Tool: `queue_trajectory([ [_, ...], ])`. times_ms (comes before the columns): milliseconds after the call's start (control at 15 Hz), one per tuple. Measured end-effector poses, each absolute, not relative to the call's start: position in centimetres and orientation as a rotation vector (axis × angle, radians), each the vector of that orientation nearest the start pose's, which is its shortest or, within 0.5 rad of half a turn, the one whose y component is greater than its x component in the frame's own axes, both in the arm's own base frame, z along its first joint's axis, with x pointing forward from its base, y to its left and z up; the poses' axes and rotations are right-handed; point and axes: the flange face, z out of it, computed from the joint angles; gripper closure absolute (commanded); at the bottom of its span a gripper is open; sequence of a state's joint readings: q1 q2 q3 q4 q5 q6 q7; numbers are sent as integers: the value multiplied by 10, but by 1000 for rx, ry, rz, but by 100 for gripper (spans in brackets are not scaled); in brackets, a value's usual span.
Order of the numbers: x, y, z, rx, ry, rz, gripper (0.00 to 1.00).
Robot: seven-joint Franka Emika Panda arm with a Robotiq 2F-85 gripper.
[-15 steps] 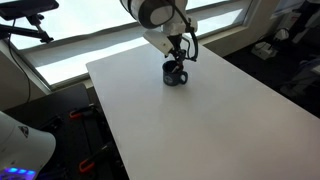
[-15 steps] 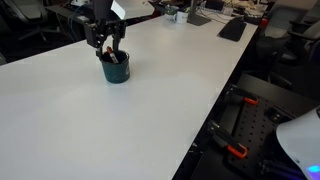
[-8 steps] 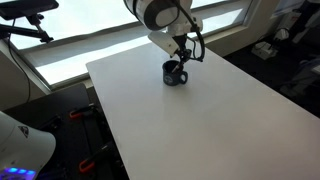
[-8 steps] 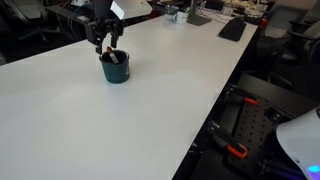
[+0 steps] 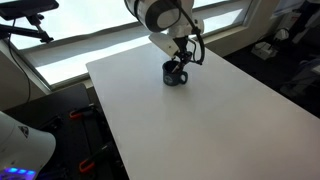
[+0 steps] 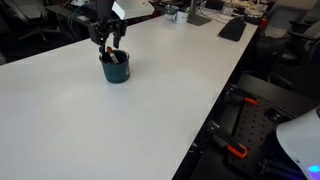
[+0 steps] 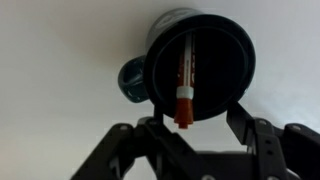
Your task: Remove the marker from the cup and put it on the table
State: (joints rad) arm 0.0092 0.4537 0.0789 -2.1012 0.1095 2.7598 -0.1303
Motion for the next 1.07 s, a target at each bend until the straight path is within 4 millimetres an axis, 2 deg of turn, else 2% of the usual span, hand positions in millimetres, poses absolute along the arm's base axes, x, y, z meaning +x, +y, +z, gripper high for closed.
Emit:
queue_trajectory([
  [200, 595, 46, 215, -3050, -143, -284, 37],
  [267, 593, 46, 212, -3052, -139, -274, 52],
  [333, 592, 46, 211, -3052, -137, -269, 61],
  [600, 588, 47, 206, -3054, -142, -250, 93],
  [667, 585, 48, 204, -3053, -150, -239, 99],
  [1067, 568, 59, 192, -3020, -332, -188, 99],
])
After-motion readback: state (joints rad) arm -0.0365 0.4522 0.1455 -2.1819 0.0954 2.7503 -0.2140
